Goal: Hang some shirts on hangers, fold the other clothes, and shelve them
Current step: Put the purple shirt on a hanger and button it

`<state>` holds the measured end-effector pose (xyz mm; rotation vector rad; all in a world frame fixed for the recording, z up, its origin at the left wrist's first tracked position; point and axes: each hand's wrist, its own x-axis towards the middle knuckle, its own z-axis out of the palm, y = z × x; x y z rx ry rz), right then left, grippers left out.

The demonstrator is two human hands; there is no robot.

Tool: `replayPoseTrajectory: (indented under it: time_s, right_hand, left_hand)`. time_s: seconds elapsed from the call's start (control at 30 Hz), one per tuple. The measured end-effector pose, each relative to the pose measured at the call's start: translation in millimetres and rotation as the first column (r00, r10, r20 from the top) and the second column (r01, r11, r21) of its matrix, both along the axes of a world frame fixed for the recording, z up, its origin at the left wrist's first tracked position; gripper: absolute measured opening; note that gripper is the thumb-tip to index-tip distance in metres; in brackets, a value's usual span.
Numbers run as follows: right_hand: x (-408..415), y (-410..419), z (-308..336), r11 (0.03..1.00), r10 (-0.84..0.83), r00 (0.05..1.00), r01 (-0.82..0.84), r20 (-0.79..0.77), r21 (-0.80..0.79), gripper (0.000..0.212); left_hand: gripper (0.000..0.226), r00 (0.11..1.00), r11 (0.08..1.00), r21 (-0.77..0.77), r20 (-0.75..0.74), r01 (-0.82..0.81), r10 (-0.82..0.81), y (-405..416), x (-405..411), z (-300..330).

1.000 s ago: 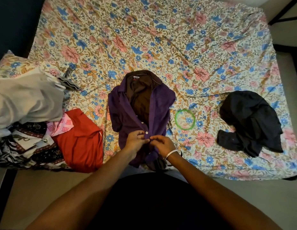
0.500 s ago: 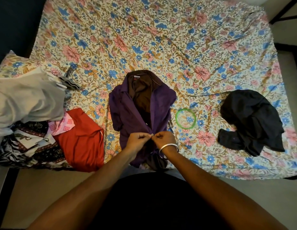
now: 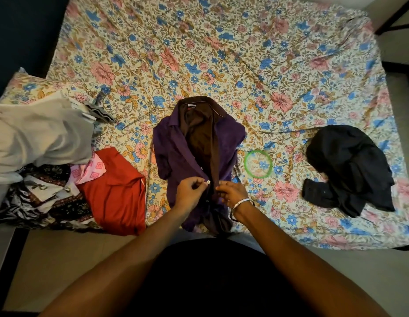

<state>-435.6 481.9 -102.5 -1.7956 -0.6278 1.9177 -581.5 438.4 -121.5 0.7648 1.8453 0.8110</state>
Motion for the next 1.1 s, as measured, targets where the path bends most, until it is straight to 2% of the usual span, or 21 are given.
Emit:
replayPoseTrajectory:
  time_s: [0.13,0.27,0.33,0.6,0.73,1.0,1.1]
  right_hand:
    - [0,0,-1,1.0,0.015,1.0,-0.015,-0.009,-0.011,0.021]
    - [1,1,-9,0.977,0.141,0.982,-0.159,0.126,0.145,0.02]
    - [1,-1,-13,0.956,0.171,0.97,-0.206,0.173,0.208,0.026]
    - [2,-3,-14,0.908,0.174,0.95,-0.257,0.26,0.332,0.023]
    - [1,-4,-9,0.894,0.176,0.946,-0.269,0.271,0.357,0.016]
    - [-2,0,5,0.928,0.166,0.961,-0.228,0.22,0.294,0.004]
    - [-4,0,9,0.936,0.172,0.957,-0.232,0.232,0.264,0.013]
  left_hand:
    - [0.009,0.999,0.999,0.029,-0.032,0.022,-0.021,1,0,0]
    - [0.011,0.995,0.997,0.042,-0.081,0.063,-0.06,3,2,0]
    - [0.013,0.993,0.997,0.038,-0.101,0.062,-0.057,3,1,3]
    - [0.015,0.958,0.985,0.08,-0.257,0.153,-0.128,1,0,15]
    - [0.012,0.939,0.976,0.097,-0.305,0.197,-0.16,1,-1,17]
    - [0.015,0.912,0.958,0.115,-0.353,0.264,-0.209,2,-2,23]
    - [0.012,0.917,0.951,0.123,-0.326,0.282,-0.23,1,-4,21]
